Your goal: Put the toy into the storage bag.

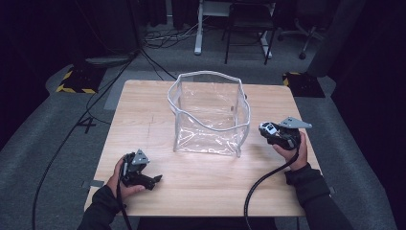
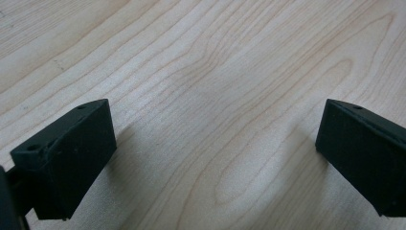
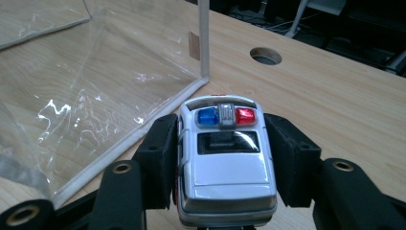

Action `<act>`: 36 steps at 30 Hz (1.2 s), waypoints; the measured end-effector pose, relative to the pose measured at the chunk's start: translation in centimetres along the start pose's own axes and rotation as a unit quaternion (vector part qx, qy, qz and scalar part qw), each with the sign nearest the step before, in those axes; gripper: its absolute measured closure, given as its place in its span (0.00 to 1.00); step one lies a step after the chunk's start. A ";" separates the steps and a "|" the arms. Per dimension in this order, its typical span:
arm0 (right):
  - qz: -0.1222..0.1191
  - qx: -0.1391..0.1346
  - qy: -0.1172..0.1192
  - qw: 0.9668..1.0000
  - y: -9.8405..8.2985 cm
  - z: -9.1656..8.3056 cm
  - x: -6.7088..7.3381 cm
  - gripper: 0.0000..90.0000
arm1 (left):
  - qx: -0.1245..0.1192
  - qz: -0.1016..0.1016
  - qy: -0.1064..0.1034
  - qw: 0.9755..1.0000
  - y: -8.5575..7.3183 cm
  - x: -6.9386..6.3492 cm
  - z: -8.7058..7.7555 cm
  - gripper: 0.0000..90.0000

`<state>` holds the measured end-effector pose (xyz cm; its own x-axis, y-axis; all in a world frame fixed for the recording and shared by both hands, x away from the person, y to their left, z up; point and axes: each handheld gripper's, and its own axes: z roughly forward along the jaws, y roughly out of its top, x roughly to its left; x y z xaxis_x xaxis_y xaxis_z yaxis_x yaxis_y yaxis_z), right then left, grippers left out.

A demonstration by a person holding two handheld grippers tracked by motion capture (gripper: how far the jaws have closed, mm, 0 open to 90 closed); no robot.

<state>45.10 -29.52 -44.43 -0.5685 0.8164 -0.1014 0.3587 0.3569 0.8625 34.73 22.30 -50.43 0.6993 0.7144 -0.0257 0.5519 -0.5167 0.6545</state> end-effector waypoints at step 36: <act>-0.016 -0.084 0.001 0.996 8.1 -4.7 -0.6 0.54 | 0.000 0.000 0.000 1.000 0.0 0.0 0.0 0.00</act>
<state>44.88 -29.25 -35.03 -0.5792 0.8048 -0.1301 0.2112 0.3022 0.9296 34.74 22.30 -50.43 0.6992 0.7145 -0.0258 0.5521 -0.5166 0.6545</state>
